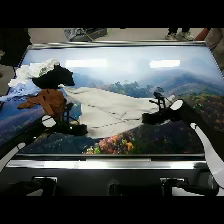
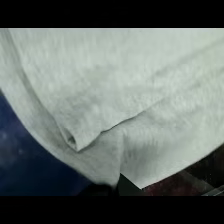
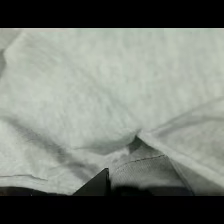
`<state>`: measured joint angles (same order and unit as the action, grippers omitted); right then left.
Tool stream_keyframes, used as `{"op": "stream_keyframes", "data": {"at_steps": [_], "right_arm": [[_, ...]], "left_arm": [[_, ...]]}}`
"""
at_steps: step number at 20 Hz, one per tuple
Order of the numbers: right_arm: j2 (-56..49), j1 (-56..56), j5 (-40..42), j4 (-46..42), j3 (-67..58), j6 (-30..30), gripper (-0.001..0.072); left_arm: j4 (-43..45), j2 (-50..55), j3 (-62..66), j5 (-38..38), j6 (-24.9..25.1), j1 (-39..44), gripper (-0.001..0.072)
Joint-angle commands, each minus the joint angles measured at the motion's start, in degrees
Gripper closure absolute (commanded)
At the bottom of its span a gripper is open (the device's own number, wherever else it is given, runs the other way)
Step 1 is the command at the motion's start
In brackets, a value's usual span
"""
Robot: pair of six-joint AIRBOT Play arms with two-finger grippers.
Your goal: Fold the shirts.
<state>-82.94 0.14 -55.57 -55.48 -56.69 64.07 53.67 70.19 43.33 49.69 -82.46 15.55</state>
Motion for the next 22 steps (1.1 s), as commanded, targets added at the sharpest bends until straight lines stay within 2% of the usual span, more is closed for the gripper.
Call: {"op": "stream_keyframes", "data": {"at_steps": [1, 4, 7, 8, 10, 13, 18, 20, 22], "right_arm": [[7.34, -0.28, -0.72, -4.13, -8.17, -17.90, 0.0663], [17.75, -0.31, 5.62, -7.52, -25.18, -26.01, 0.0663], [26.60, -0.28, 19.06, -9.94, -43.25, -26.43, 0.0663], [28.61, -0.28, 20.06, -9.99, -47.78, -26.34, 0.0663], [32.06, -0.31, 16.96, -9.11, -53.83, -25.62, 0.0662], [35.63, -0.35, 11.93, -8.20, -54.88, -23.89, 0.0662], [35.74, -0.35, 0.79, -9.05, -54.90, -20.72, 0.0661], [35.34, -0.35, -4.13, -11.93, -54.88, -18.51, 0.0661], [33.68, -0.35, -11.37, -17.77, -54.88, -12.66, 0.0661]], "left_arm": [[10.12, -5.29, 10.23, 0.83, -0.04, -0.90, 0.0680], [14.49, -11.37, 32.59, -0.11, -0.02, -2.71, 0.0680], [14.53, -13.70, 59.25, -4.90, -0.02, -4.94, 0.0680], [14.53, -13.75, 67.54, -5.62, -0.02, -5.22, 0.0680], [13.53, -13.90, 78.14, -5.73, -0.02, -4.59, 0.0680], [12.37, -16.15, 78.66, -7.19, -0.04, -2.84, 0.0680], [13.38, -16.76, 74.10, -7.19, -0.48, -3.15, 0.0680], [18.21, -16.46, 73.40, -7.13, -1.03, -3.15, 0.0680], [25.46, -15.78, 71.91, -7.10, -4.72, -3.17, 0.0679]]}}
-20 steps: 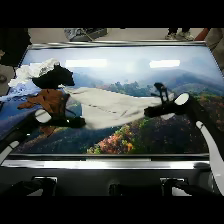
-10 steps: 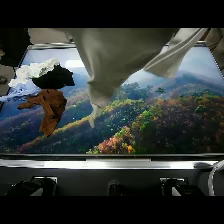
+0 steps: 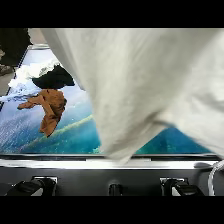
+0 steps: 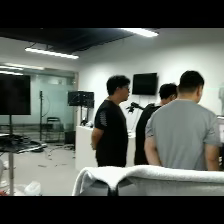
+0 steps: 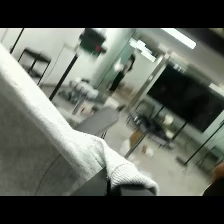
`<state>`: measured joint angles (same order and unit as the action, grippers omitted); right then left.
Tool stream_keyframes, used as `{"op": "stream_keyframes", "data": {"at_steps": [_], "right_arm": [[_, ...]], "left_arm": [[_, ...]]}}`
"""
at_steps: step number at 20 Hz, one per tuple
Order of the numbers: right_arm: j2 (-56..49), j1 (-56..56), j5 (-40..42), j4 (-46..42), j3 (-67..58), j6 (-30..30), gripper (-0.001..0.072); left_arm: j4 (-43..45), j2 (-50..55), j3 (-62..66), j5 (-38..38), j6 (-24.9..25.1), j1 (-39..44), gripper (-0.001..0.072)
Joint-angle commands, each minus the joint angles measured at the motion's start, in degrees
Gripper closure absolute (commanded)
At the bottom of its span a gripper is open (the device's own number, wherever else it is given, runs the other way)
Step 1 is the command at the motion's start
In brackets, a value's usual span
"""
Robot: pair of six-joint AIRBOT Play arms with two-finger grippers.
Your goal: Fold the shirts.
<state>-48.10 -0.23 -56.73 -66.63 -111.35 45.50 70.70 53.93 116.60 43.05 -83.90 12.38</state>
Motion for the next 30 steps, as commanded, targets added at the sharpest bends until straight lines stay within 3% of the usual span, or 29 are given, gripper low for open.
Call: {"op": "stream_keyframes", "data": {"at_steps": [1, 4, 7, 12, 17, 18, 19, 20, 21, 22, 26, 28, 30], "right_arm": [[-2.99, 0.02, -14.80, -8.92, -0.15, 8.96, 0.0661], [-12.04, 0.02, -25.97, -10.16, 0.17, 10.86, 0.0661], [-26.05, 0.02, -28.41, -10.67, 0.20, 12.57, 0.0661], [-50.86, 0.02, -13.14, -10.27, 0.17, 23.43, 0.0661], [-63.52, 0.02, -13.00, -6.73, 0.17, 28.46, 0.0660], [-64.26, 0.02, -12.68, -6.40, 0.17, 28.46, 0.0660], [-64.26, 0.04, -12.11, -6.43, 0.13, 28.44, 0.0625], [-63.80, 0.48, -12.24, -6.32, -0.48, 28.28, 0.0411], [-62.86, 1.36, -13.05, -4.90, -1.64, 25.49, 0.0061], [-61.75, 2.80, -14.71, -3.21, -3.13, 22.18, 0.0010], [-55.65, 14.29, -26.12, -2.16, -5.20, 18.88, 0.0040], [-54.62, 20.13, -36.26, -2.43, -5.03, 18.03, 0.0042], [-54.69, 23.74, -43.89, -3.61, -4.48, 14.88, 0.0042]], "left_arm": [[11.41, 1.20, -2.67, -0.48, -4.57, 0.00, 0.0679], [13.55, 7.80, -4.81, -0.52, -5.73, -0.52, 0.0679], [13.55, 19.30, -4.81, -2.47, -5.68, -0.57, 0.0679], [12.83, 40.15, -4.83, -2.43, -5.73, -0.35, 0.0677], [5.29, 50.01, -4.83, 11.91, -5.73, 1.11, 0.0672], [5.33, 50.73, -4.83, 14.60, -5.73, 1.46, 0.0637], [5.31, 51.08, -4.83, 17.46, -5.86, 1.53, 0.0495], [5.35, 51.01, -4.52, 21.42, -7.41, 1.33, 0.0196], [5.40, 50.75, -3.58, 26.88, -7.61, 0.50, -0.0011], [5.99, 50.40, -2.60, 32.15, -7.41, -0.74, -0.0005], [6.84, 45.68, -6.75, 48.76, -7.82, -6.88, -0.0005], [6.80, 39.54, -17.46, 48.94, -7.63, -7.91, -0.0005], [6.21, 30.86, -34.58, 43.69, -7.80, -7.87, -0.0005]]}}
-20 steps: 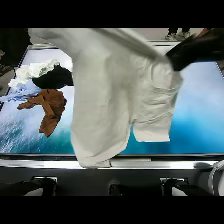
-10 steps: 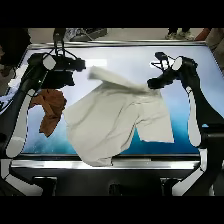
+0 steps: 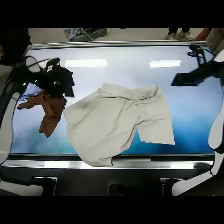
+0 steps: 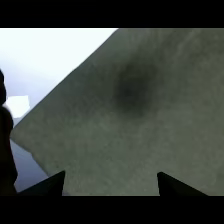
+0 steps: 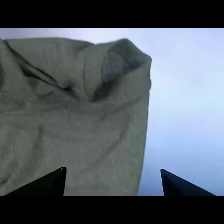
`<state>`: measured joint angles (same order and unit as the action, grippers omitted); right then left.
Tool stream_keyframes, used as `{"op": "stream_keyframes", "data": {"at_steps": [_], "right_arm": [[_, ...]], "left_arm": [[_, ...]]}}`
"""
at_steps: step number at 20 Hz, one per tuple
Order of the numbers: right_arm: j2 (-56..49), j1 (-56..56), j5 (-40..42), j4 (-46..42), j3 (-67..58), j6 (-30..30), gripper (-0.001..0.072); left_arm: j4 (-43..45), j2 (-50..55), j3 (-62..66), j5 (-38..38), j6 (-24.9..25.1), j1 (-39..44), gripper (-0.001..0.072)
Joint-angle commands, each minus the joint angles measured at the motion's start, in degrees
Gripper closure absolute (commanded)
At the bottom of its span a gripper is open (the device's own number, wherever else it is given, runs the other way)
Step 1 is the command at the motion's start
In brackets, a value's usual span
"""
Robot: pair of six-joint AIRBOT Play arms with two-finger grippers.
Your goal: Fold the shirts.
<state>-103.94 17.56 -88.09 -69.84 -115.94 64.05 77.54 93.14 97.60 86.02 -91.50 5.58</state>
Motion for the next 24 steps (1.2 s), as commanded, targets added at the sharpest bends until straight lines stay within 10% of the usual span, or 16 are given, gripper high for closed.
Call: {"op": "stream_keyframes", "data": {"at_steps": [1, 7, 14, 20, 24], "right_arm": [[1.14, 6.82, -14.71, -1.49, 0.59, -4.98, 0.0042], [0.63, 5.11, -12.09, -1.46, 1.33, -4.98, 0.0042], [-2.08, 3.56, -12.61, -1.33, 1.46, -5.42, 0.0042], [-2.14, 3.56, -11.39, -1.36, 8.57, -6.08, 0.0012], [-2.21, 3.56, -5.73, -1.27, 14.19, -6.01, 0.0009]], "left_arm": [[-2.49, -13.16, -25.55, -2.82, -0.31, -1.09, -0.0005], [-17.86, -29.27, -63.08, -17.29, -0.70, -1.44, -0.0004], [-25.29, -28.59, -68.72, -31.87, -2.97, -1.44, 0.0012], [-26.18, -26.36, -68.35, -42.47, -6.14, -1.46, 0.0675], [-24.85, -26.38, -62.62, -43.85, -0.81, -1.57, 0.0679]]}}
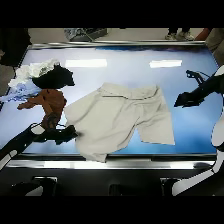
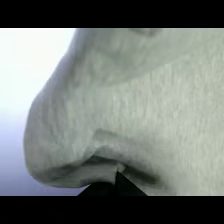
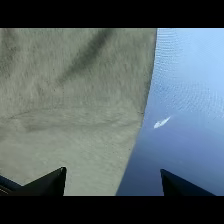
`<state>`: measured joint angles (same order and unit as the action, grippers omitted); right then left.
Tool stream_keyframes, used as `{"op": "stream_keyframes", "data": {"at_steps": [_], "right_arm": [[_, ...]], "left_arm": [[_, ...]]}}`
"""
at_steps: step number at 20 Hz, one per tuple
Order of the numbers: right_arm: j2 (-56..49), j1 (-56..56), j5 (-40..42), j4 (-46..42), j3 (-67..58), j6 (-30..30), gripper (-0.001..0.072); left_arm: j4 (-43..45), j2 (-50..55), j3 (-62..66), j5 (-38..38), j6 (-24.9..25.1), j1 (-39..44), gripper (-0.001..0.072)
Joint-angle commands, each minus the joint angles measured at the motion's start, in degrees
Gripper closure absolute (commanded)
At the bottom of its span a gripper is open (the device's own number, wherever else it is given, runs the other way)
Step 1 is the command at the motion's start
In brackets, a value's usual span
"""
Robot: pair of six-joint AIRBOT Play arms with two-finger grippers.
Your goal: Fold the shirts.
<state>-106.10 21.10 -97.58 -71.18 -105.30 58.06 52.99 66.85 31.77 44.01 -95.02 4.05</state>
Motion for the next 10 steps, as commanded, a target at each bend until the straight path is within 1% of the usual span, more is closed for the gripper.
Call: {"op": "stream_keyframes", "data": {"at_steps": [1, 3, 5, 7, 9, 10], "right_arm": [[-0.02, 0.00, 5.38, 0.07, 4.72, -0.02, 0.0009], [-0.13, 0.02, 7.61, 0.04, 6.47, -0.04, 0.0011], [-0.98, 0.00, 7.37, 0.15, 6.75, -0.02, 0.0020], [-1.42, 0.00, 6.73, 0.70, 6.75, -0.04, 0.0024], [-1.42, 0.00, 6.27, 1.05, 6.75, -0.07, 0.0025], [-1.44, 0.00, 6.16, 1.07, 6.75, -0.04, 0.0025]], "left_arm": [[1.55, -0.04, 5.92, -2.91, 2.67, -0.07, 0.0680], [4.28, 1.64, 12.41, -5.60, 2.67, -1.62, 0.0681], [4.13, 7.23, 20.76, -5.18, 2.14, -5.66, 0.0680], [3.76, 15.23, 29.94, 0.83, 2.01, -9.11, 0.0680], [3.78, 23.39, 38.07, 10.21, 2.10, -10.10, 0.0678], [3.61, 26.91, 41.29, 14.73, 2.80, -9.88, 0.0613]]}}
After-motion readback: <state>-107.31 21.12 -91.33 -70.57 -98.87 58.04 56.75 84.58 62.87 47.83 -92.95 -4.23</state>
